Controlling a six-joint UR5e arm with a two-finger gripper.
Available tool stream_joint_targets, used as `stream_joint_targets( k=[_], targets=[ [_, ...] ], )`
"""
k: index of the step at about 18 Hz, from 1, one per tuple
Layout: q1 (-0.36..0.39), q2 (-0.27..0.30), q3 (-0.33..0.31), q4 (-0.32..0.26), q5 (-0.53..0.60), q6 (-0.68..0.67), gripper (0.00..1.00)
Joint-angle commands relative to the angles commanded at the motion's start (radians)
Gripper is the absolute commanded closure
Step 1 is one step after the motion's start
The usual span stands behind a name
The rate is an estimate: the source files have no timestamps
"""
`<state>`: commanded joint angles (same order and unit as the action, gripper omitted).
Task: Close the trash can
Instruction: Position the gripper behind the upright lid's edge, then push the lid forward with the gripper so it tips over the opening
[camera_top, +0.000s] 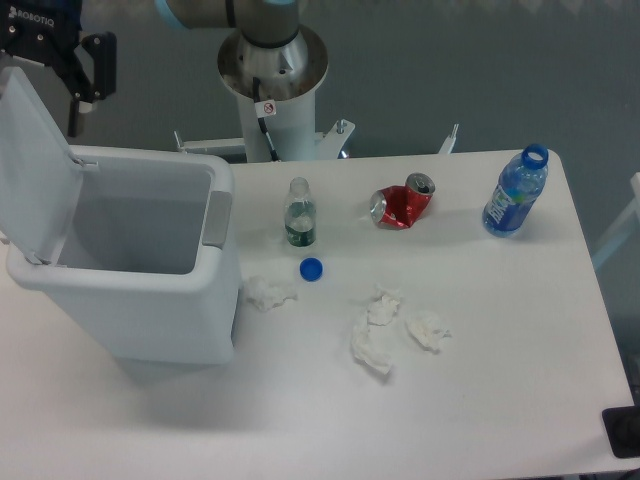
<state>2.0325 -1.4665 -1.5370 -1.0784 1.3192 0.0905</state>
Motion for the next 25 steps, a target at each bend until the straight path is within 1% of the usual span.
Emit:
stream_joint_targets(
  k=[3,5,9,13,18,25],
  targets=[
    [0.002,0.009,0.0,-0.003,0.003,0.0,0.0],
    [0.003,0.014,0.0,-0.021,0.021,0.0,0.0],
    [0.02,0.02,0.0,-0.037,0.043,0.002,0.0],
    [0.043,0.02,0.0,-0.04,0.043,0.002,0.0],
    [0.089,0.018,0.0,-0.041,0.043,0.002,0.0],
    [0.114,0.015,-0.017,-0.04,0.043,0.009,0.0]
  ],
)
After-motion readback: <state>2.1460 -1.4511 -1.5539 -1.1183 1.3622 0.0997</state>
